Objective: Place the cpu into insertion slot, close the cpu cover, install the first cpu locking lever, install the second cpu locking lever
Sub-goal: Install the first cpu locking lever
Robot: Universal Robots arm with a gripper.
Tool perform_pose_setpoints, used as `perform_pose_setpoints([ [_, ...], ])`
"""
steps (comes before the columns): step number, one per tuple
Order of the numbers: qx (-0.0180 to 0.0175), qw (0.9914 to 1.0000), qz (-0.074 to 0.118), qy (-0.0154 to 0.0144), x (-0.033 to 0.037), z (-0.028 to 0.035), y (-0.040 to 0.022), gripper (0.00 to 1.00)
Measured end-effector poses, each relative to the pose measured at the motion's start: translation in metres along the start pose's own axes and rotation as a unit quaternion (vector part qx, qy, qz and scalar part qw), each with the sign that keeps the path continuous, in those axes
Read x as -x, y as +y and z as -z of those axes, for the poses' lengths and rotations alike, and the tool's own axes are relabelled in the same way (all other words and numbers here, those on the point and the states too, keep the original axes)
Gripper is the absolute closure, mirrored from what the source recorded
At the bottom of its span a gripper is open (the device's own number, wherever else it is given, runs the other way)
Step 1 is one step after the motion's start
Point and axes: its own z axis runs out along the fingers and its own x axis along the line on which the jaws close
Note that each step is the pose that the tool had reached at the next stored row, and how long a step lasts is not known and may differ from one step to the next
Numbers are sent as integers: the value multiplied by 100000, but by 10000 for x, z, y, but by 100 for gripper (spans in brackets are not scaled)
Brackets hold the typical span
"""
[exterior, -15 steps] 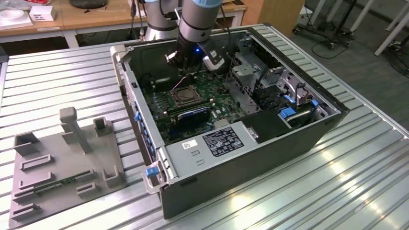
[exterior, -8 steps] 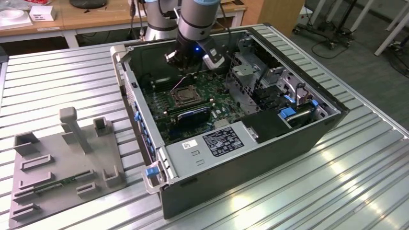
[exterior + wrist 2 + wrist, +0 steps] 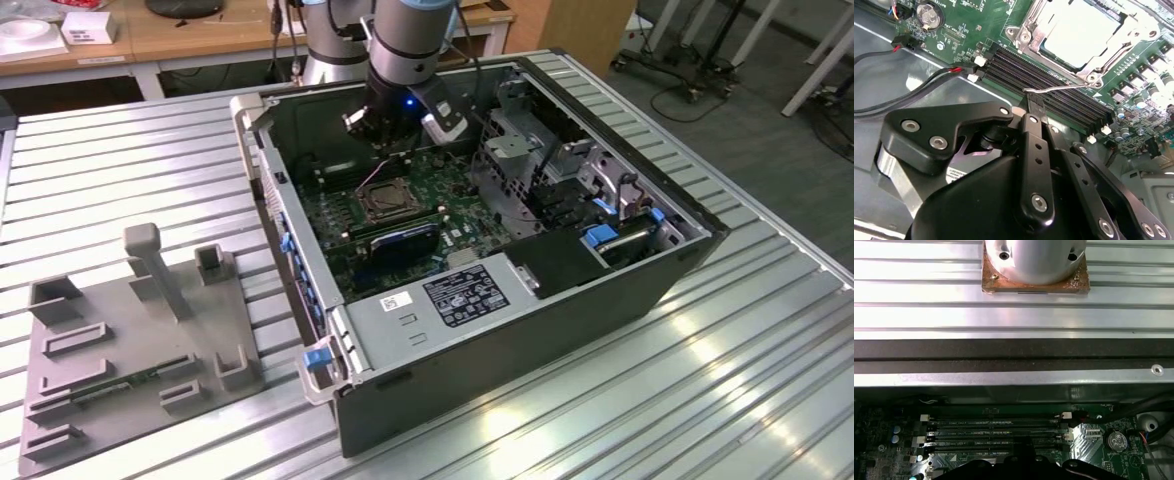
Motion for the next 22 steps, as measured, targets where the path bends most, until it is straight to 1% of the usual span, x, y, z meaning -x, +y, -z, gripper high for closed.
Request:
perform_pose_setpoints([
  [3,-225,100000,-23,94,0,-1,0,89],
  [8,-285,100000,-21,75,-7,-1,0,89],
  [11,-313,100000,17,-12,-33,-2,-1,89],
  [15,-334,99999,54,-141,-41,-20,-8,89],
  [22,-318,99998,189,-534,-70,-97,-35,89],
])
